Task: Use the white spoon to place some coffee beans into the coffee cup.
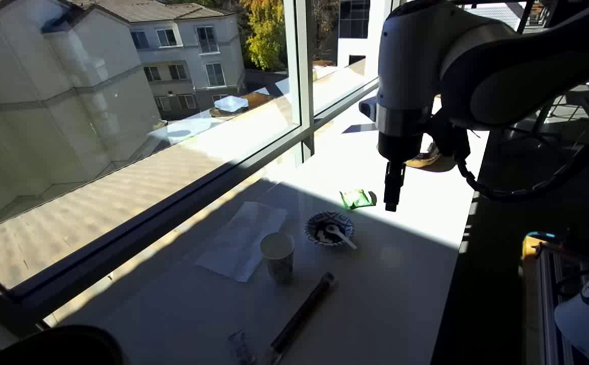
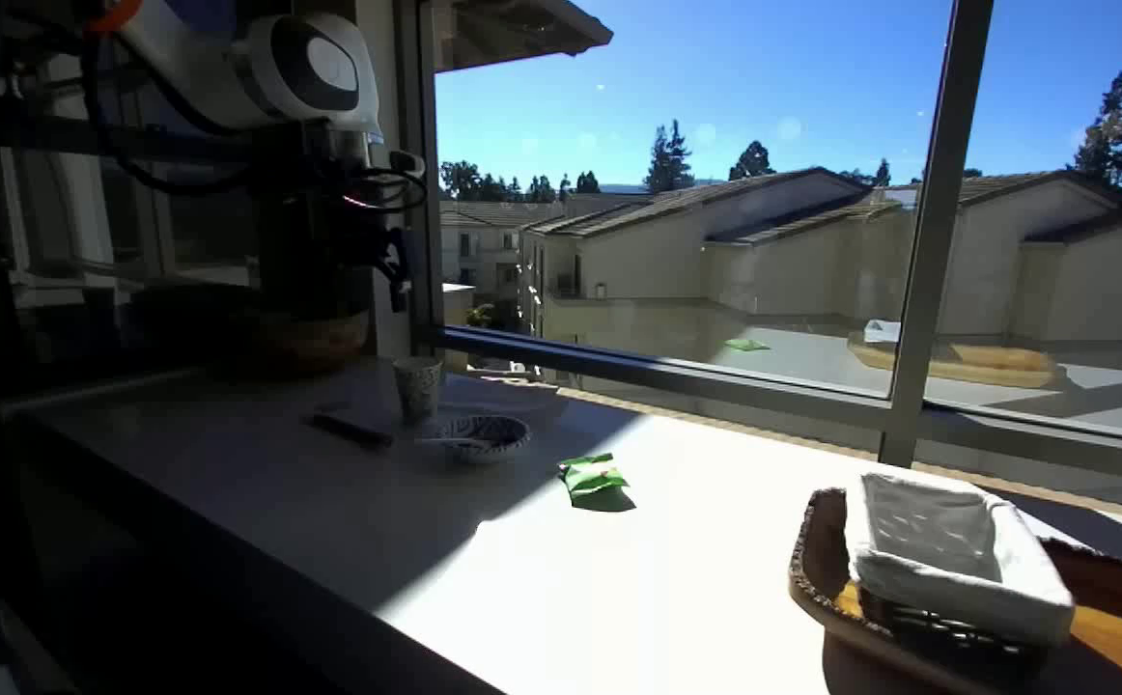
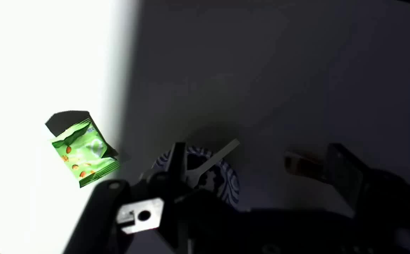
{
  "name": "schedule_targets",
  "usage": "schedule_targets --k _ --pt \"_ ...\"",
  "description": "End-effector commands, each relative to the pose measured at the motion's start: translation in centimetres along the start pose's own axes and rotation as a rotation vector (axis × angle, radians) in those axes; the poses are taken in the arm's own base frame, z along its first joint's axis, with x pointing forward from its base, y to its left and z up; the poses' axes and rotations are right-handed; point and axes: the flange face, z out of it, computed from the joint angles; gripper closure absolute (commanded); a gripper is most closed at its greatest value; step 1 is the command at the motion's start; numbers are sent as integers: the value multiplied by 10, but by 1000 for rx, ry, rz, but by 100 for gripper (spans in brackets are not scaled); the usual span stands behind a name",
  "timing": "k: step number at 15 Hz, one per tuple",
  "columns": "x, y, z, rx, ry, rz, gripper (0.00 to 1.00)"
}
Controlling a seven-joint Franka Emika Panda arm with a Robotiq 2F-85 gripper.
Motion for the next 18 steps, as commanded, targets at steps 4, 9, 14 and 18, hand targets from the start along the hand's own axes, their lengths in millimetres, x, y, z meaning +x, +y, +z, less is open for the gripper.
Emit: schedule_targets --k 4,9,14,18 --pt "0 0 0 0 -1 0 0" --pt "0 0 0 0 -1 0 0" --pt "0 0 0 0 -1 0 0" --pt "5 2 2 41 2 0 0"
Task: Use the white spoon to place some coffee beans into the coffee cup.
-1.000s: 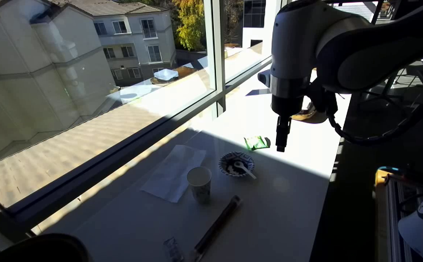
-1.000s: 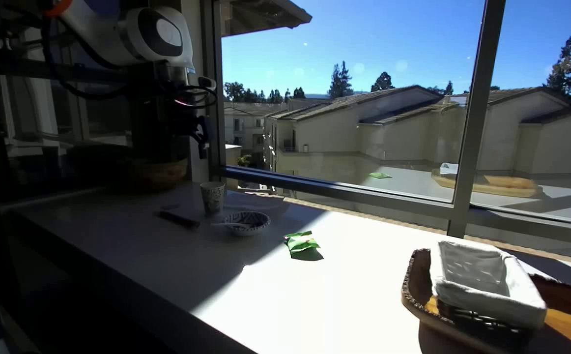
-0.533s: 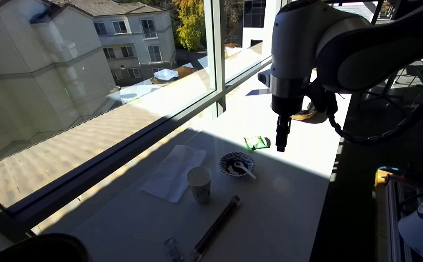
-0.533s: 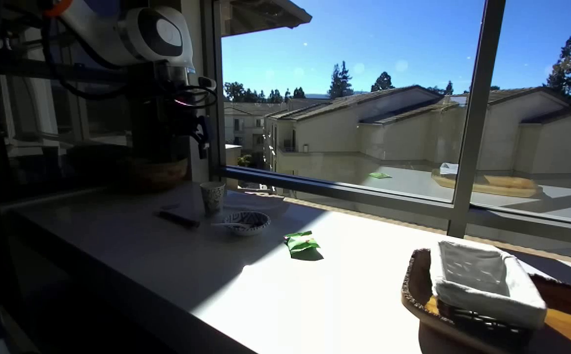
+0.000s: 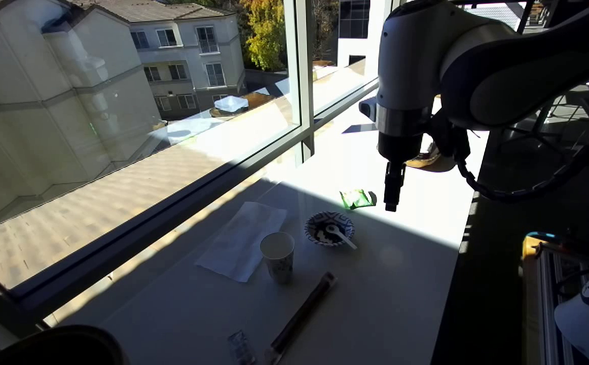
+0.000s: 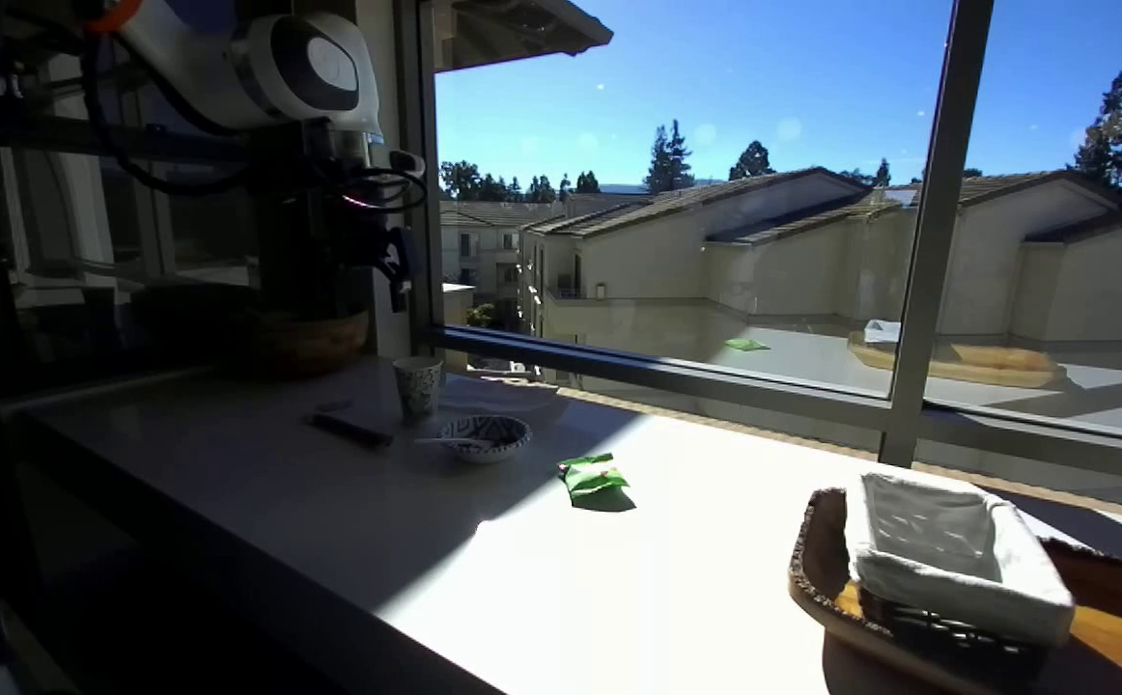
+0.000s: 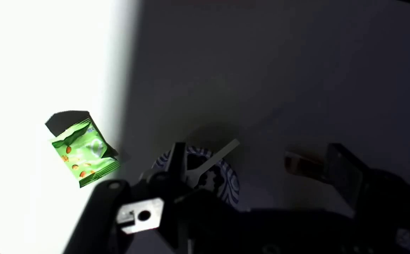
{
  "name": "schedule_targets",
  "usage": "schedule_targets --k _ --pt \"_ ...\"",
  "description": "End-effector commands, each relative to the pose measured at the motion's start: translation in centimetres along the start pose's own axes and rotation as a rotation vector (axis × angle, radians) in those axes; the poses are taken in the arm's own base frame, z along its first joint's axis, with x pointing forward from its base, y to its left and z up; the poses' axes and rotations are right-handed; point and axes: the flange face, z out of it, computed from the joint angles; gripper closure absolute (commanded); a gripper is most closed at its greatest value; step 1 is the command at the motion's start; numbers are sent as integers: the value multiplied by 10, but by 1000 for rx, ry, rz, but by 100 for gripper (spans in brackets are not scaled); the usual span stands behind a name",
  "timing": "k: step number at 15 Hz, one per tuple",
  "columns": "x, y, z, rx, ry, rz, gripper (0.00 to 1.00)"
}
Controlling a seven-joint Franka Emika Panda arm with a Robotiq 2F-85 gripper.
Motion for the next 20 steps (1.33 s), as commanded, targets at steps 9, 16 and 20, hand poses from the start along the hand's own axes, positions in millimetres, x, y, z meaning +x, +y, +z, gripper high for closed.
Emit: schedule_targets --k 9,16,20 --pt "45 68 50 478 26 271 0" --pt "82 89 105 482 -56 573 0" --pt "100 91 130 458 -84 687 0"
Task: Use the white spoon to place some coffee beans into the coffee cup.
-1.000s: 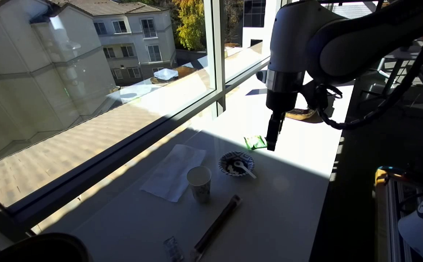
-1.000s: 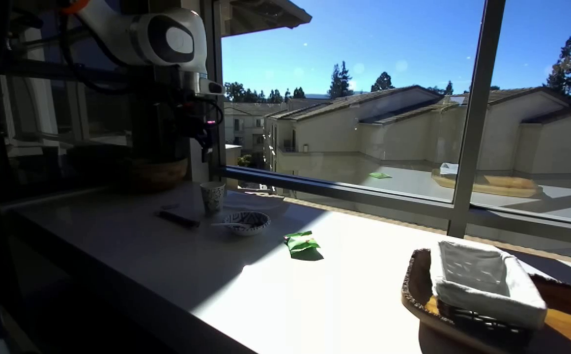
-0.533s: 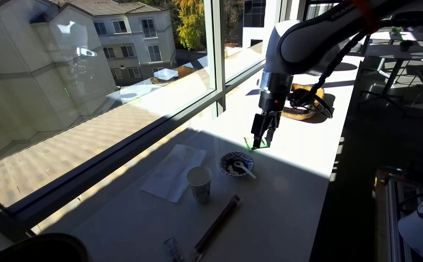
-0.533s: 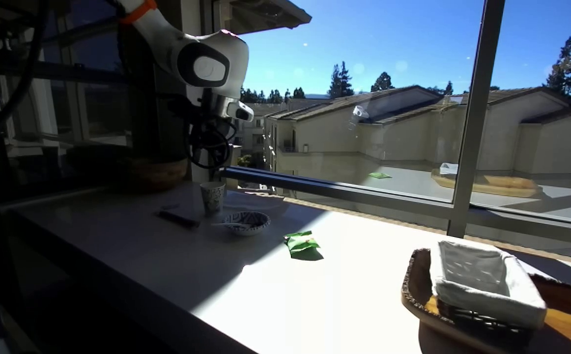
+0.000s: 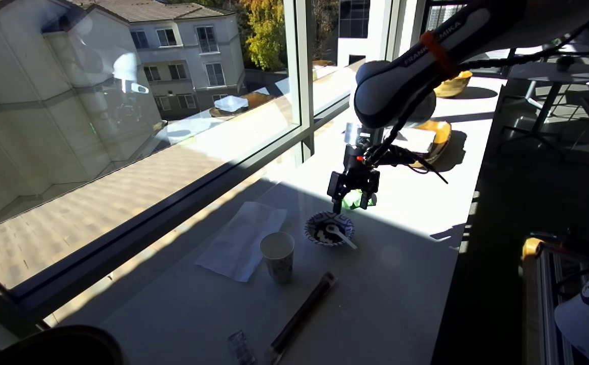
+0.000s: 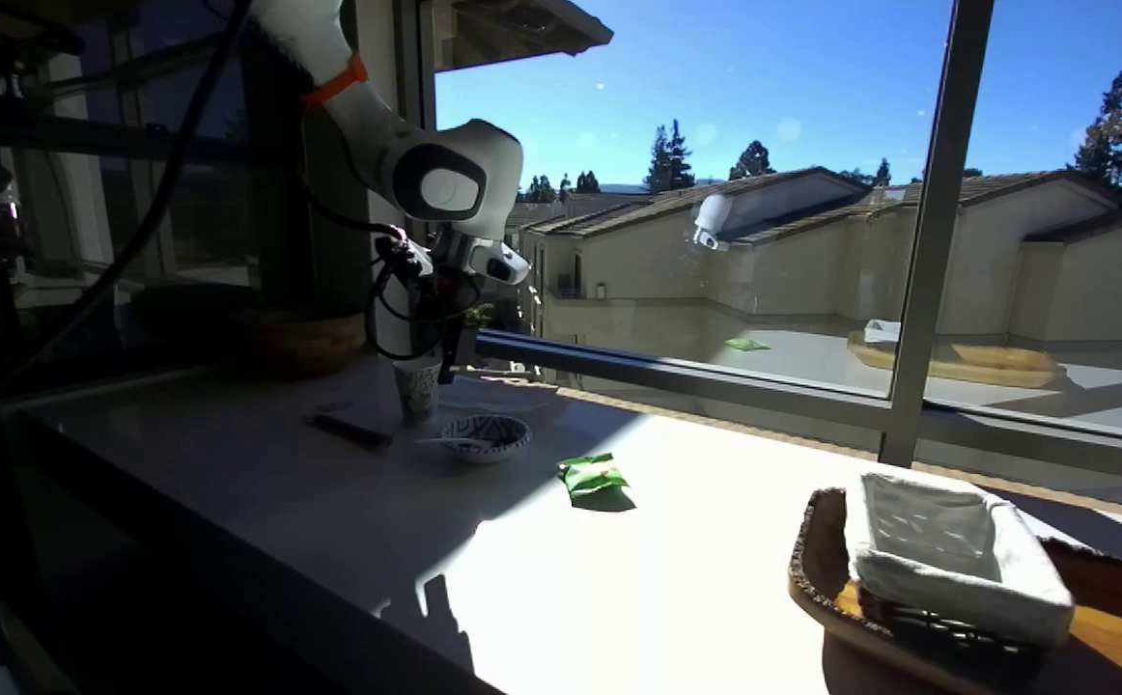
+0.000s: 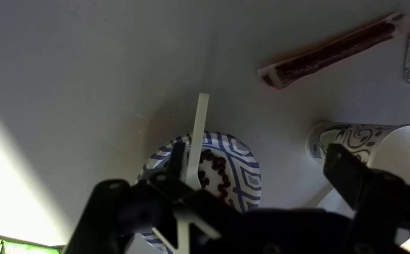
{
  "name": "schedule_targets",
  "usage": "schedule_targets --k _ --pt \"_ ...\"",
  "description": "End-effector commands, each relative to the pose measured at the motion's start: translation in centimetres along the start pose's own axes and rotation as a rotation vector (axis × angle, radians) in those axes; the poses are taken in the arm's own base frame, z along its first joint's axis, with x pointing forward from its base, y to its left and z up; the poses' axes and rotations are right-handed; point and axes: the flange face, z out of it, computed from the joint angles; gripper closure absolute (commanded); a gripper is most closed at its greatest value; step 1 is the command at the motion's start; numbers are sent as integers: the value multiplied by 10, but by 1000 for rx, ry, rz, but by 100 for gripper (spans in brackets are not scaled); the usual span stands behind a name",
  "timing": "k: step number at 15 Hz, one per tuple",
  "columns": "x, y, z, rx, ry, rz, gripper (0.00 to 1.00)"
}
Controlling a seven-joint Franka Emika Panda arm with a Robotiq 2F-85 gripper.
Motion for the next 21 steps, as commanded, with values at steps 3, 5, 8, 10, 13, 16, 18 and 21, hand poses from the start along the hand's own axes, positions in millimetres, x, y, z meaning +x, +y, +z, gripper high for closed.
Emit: schedule_targets --k 3,5,8,10,13,16,18,21 --pt "31 2 33 -47 0 124 0" --pt "38 4 42 -82 -8 139 0" --pt "46 7 53 -123 -20 155 0" --pt "39 8 49 -101 -22 137 0" --pt "39 7 47 -99 -20 136 0" --pt "42 12 54 -124 -14 135 0" --pt "45 14 60 -141 -18 135 0" --pt "48 15 68 -151 -22 132 0"
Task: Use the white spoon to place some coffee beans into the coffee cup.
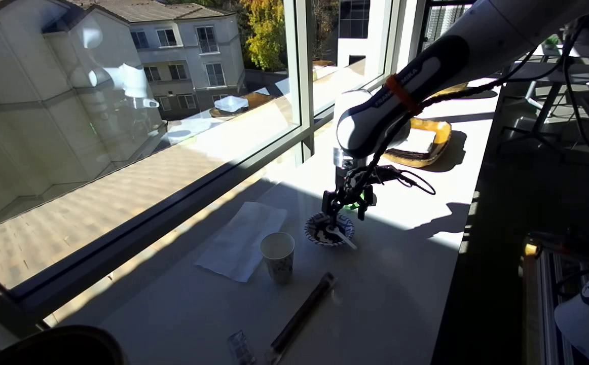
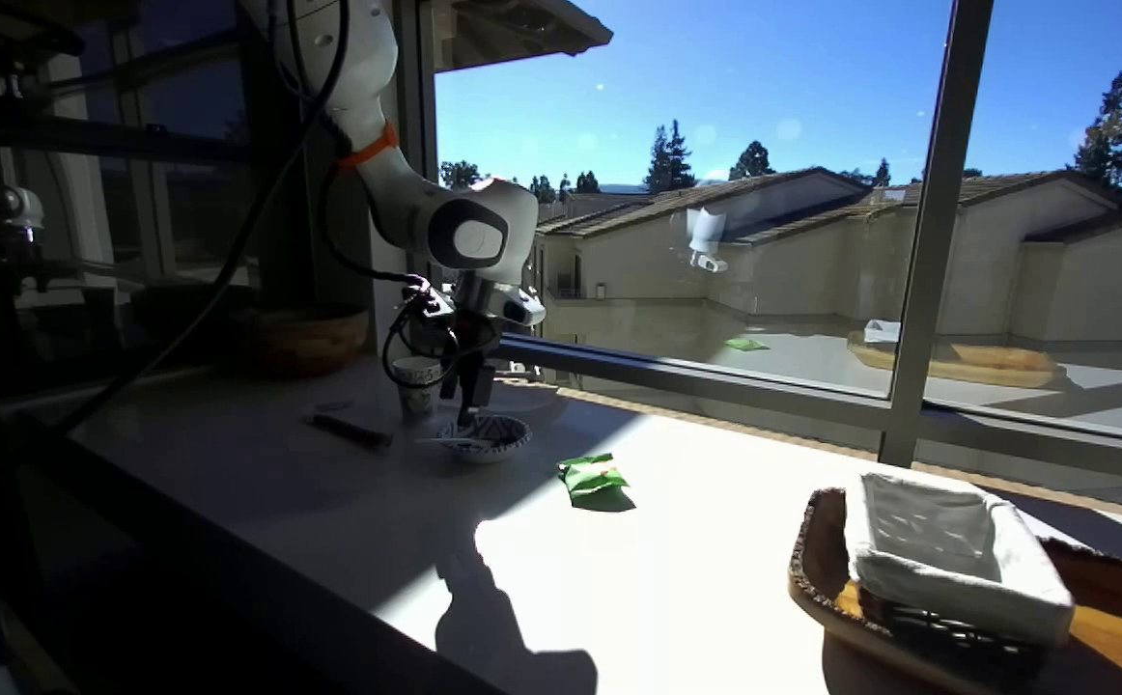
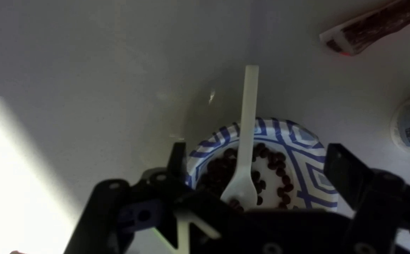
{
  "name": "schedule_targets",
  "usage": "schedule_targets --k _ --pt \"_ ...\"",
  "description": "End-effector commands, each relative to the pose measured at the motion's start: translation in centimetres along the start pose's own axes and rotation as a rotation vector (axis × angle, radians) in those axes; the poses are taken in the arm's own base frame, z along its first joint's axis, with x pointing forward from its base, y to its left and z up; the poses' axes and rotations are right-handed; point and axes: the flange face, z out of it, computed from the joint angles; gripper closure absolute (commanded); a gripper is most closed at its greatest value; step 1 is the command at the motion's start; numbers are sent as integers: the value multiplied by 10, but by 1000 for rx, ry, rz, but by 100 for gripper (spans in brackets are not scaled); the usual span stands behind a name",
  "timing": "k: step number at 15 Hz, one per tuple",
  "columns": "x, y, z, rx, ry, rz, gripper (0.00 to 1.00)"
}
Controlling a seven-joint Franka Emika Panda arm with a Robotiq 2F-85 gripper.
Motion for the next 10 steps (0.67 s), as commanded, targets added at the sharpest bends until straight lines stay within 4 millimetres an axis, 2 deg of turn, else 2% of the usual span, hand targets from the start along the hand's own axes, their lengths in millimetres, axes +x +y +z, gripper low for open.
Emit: schedule_targets --k 1,2,4,9,10 --pt "8 -2 12 -22 11 8 4" --pt "9 -3 14 -24 14 8 20" --pt "11 -2 17 -31 18 11 26" --pt "19 -3 22 -27 41 9 52" --pt "21 -4 24 -26 48 8 49"
